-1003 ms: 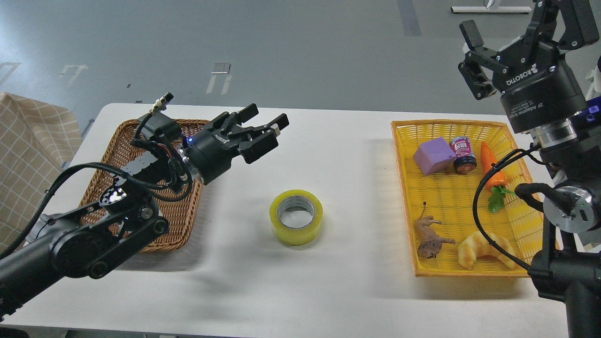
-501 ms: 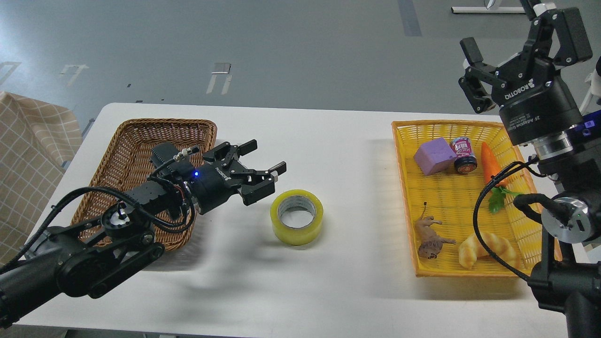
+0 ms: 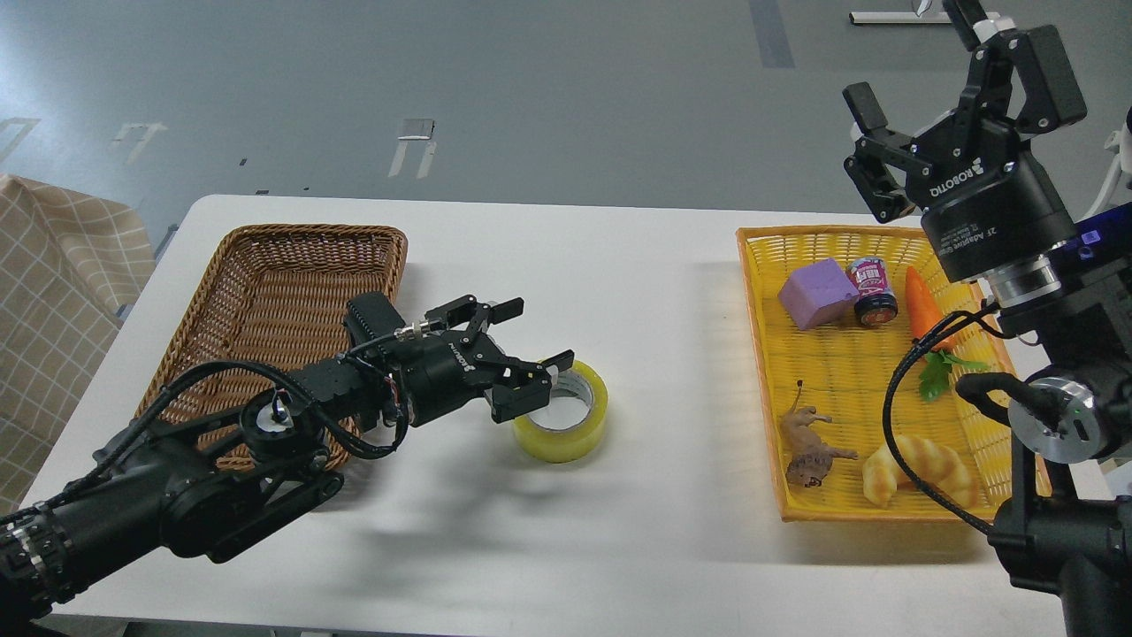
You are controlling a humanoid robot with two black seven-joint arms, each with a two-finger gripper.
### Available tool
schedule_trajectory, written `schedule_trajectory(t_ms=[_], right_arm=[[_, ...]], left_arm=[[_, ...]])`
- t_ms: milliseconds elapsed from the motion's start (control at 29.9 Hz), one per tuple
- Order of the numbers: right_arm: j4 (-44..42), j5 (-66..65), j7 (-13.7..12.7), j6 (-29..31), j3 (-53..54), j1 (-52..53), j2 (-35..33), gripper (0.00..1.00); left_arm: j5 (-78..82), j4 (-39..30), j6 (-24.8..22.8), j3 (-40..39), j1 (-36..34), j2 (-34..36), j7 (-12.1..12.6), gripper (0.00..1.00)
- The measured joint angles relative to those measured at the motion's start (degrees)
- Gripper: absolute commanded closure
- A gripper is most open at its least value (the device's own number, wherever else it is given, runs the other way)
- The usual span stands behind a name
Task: Place and transfer tape with both arms
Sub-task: 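Reach the left gripper toward the tape roll on the table, then close the left gripper on the rim of the tape roll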
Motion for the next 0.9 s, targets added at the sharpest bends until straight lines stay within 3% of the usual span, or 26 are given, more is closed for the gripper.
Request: schedule_trajectory(t_ms=[902], right_arm=[[0.5,0.0,0.0,-0.2,0.6,-3.8,-0.2,0.0]], left_arm=[[-0.6,15.1,-0.1,3.6,-3.9,-4.1,-0.7,0.02]])
